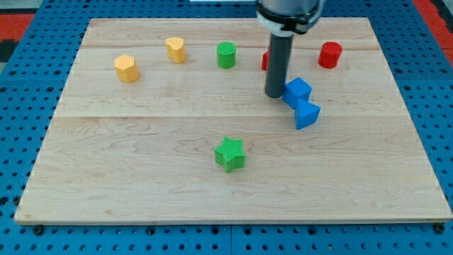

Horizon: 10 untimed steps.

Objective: Move the red circle towards the center left

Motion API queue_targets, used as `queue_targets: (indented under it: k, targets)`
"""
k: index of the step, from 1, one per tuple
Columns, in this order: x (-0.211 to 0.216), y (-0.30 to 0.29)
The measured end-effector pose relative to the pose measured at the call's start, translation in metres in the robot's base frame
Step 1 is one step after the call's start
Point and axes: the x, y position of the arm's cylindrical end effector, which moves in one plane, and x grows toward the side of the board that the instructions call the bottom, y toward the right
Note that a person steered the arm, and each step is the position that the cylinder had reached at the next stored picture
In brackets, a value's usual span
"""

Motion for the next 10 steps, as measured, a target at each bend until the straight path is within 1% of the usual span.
queue_targets:
  k: [1, 2, 3, 4, 5, 6, 7, 8, 9, 10]
  targets:
    - [-0.029, 0.016]
    - [-0.062, 0.067]
    - [-0.062, 0.130]
    - [-0.058, 0.157]
    - [-0.117, 0.168]
    - [-0.110, 0.150]
    - [-0.078, 0.085]
    - [-0.100, 0.123]
    - [-0.105, 0.080]
    - [-0.087, 0.029]
